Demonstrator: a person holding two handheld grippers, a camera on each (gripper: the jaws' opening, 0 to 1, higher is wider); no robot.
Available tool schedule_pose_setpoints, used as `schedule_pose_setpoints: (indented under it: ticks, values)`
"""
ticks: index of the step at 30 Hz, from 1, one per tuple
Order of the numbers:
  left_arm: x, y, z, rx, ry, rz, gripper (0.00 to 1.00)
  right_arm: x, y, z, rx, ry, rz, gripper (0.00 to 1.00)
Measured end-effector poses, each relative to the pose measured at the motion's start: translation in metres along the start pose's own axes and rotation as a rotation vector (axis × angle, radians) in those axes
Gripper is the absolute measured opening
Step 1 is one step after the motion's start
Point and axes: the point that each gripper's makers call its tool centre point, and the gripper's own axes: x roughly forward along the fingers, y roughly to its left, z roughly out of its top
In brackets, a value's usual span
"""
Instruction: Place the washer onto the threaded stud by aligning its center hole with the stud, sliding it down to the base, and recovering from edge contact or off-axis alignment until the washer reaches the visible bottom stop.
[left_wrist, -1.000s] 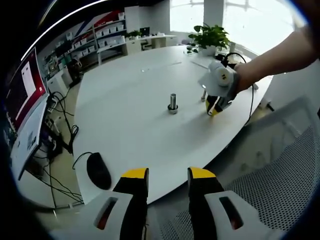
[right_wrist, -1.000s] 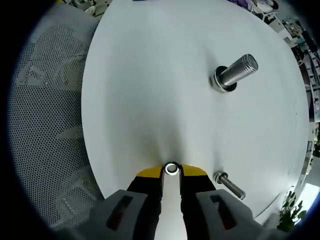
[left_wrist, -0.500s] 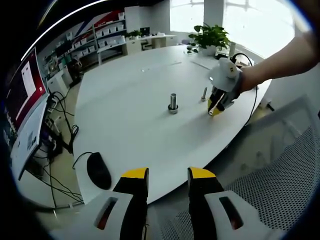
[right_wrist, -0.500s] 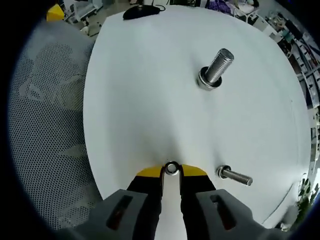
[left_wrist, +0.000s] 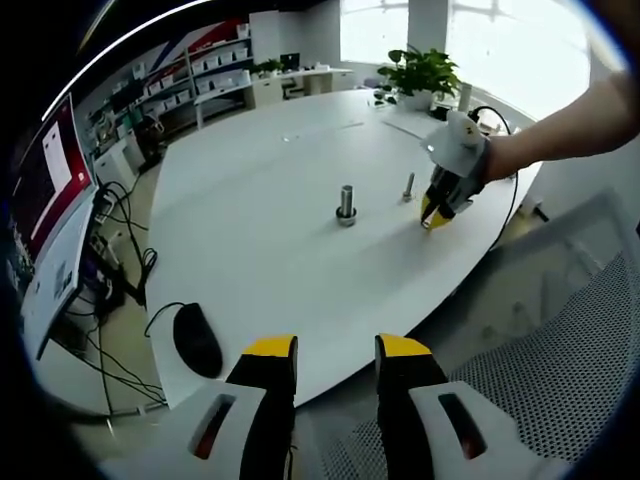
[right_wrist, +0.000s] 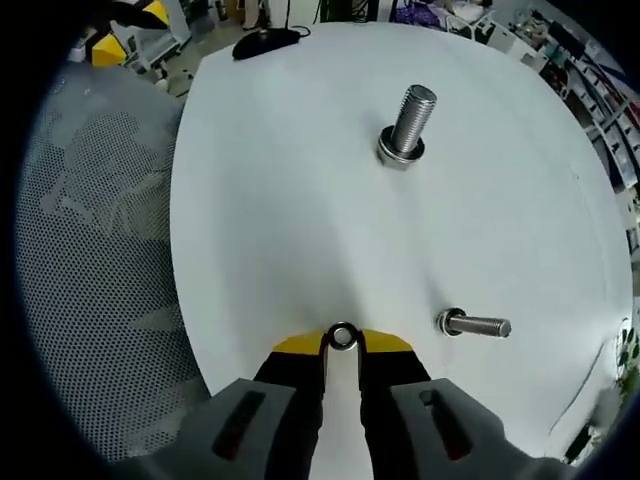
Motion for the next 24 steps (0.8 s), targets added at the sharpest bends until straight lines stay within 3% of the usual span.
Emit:
schedule_pose_setpoints:
  ticks: [10, 24]
  values:
    - [0.0, -0.001, 0.0, 0.005, 0.003, -0.001, 0.29, -0.016, -0.015, -0.006, 0.06, -0.033, -0.012, 0.14]
    - [-0.001, -0.001, 0.0, 0.005, -0.002, -0.002, 0.29, -0.039, -0.039, 0.001, 0.095, -0.082, -0.042, 0.14]
